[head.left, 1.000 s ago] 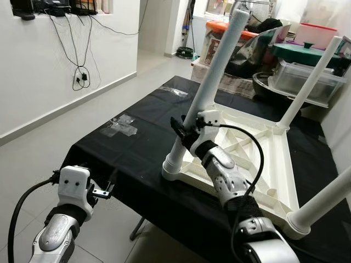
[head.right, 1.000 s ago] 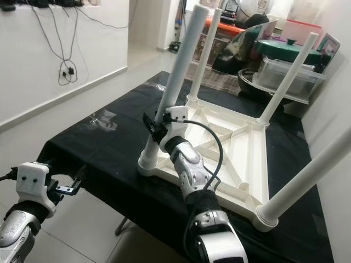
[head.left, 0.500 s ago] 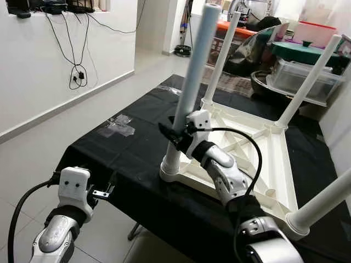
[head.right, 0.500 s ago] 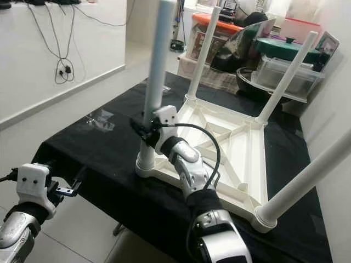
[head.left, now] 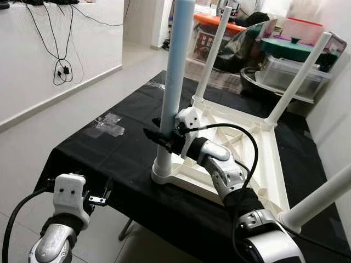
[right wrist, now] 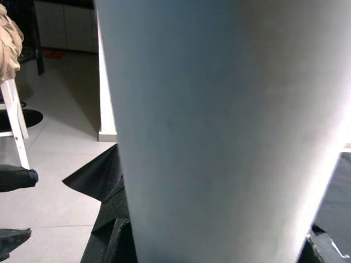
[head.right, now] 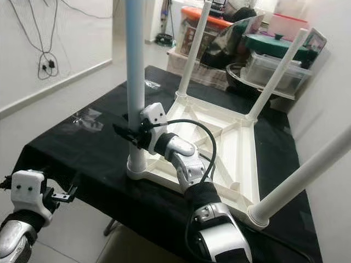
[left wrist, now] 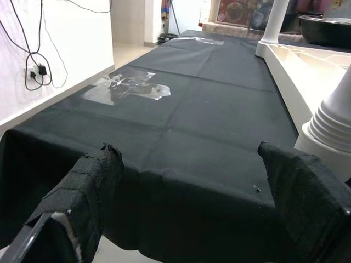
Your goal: Building children table
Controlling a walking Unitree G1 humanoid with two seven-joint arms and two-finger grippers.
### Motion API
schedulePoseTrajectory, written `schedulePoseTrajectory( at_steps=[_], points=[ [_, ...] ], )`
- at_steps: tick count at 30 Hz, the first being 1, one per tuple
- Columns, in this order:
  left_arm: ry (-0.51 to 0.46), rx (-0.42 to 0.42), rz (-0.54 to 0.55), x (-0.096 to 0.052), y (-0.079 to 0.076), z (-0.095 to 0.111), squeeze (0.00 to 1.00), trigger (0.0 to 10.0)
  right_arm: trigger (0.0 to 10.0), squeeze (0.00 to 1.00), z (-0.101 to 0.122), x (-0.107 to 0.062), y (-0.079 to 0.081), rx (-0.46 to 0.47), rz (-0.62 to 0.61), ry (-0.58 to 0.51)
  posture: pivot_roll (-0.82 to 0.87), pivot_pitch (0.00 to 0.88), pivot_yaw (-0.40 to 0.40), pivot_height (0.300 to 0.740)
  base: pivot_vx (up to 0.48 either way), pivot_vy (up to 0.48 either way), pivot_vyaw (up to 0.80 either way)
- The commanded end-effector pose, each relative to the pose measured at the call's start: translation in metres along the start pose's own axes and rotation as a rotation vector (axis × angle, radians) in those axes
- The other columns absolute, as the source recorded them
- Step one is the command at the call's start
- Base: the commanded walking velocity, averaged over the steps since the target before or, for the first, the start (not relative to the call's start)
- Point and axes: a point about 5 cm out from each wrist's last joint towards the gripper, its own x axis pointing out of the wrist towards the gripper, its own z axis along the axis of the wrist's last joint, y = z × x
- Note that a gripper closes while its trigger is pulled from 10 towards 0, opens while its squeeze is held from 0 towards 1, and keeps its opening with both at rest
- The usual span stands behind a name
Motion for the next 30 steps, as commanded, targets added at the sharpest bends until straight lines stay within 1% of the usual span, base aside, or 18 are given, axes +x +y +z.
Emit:
schedulePoseTrajectory(
  at_steps=[1,6,7,11,18,20,25,26,28,29,30],
  points=[
    [-0.001,-0.018,-0.005,-0.003,-0.003,0.001,0.00,10.0,0.0,0.00,-0.026,0.003,0.019,0.128,0.085,0.064,0.16,0.000,-0.226,0.740,0.000,0.000,0.00],
    [0.008,-0.021,-0.002,-0.007,-0.004,-0.001,0.00,10.0,0.0,0.00,-0.029,0.001,0.019,0.153,0.123,0.088,0.15,0.000,-0.228,0.740,0.000,0.000,0.00],
    [0.011,-0.022,-0.002,-0.007,-0.004,-0.001,0.00,10.0,0.0,0.00,-0.028,0.000,0.018,0.148,0.151,0.100,0.15,0.000,-0.230,0.740,0.000,0.000,0.00],
    [0.014,-0.024,-0.001,-0.009,-0.005,-0.001,0.00,10.0,0.0,0.00,-0.026,0.001,0.017,0.130,0.191,0.116,0.15,0.000,-0.232,0.740,0.000,0.000,0.00],
    [0.019,-0.027,0.004,-0.012,-0.007,-0.001,0.00,10.0,0.0,0.00,-0.024,0.004,0.016,0.093,0.203,0.151,0.15,0.000,-0.240,0.740,0.000,0.000,0.00],
    [0.023,-0.030,0.009,-0.014,-0.008,-0.001,0.00,10.0,0.0,0.00,-0.029,0.006,0.016,0.083,0.174,0.196,0.15,0.000,-0.246,0.740,0.000,0.000,0.00],
    [0.026,-0.031,0.011,-0.015,-0.008,-0.002,0.00,10.0,0.0,0.00,-0.032,0.007,0.017,0.085,0.157,0.211,0.15,0.000,-0.247,0.740,0.000,0.000,0.00],
    [0.028,-0.032,0.014,-0.015,-0.007,-0.003,0.00,10.0,0.0,0.00,-0.037,0.006,0.014,0.103,0.093,0.236,0.15,0.000,-0.247,0.740,0.000,0.000,0.00],
    [0.028,-0.032,0.014,-0.015,-0.007,-0.003,0.00,10.0,0.0,0.00,-0.037,0.006,0.014,0.103,0.093,0.236,0.15,0.000,-0.247,0.740,0.000,0.000,0.00],
    [0.029,-0.032,0.017,-0.015,-0.007,-0.003,0.00,10.0,0.0,0.00,-0.044,0.004,0.009,0.134,0.005,0.263,0.15,0.000,-0.246,0.740,0.000,0.000,0.00],
    [0.029,-0.032,0.017,-0.015,-0.007,-0.003,0.00,10.0,0.0,0.00,-0.044,0.004,0.009,0.134,0.005,0.263,0.15,0.000,-0.246,0.740,0.000,0.000,0.00]
  ],
)
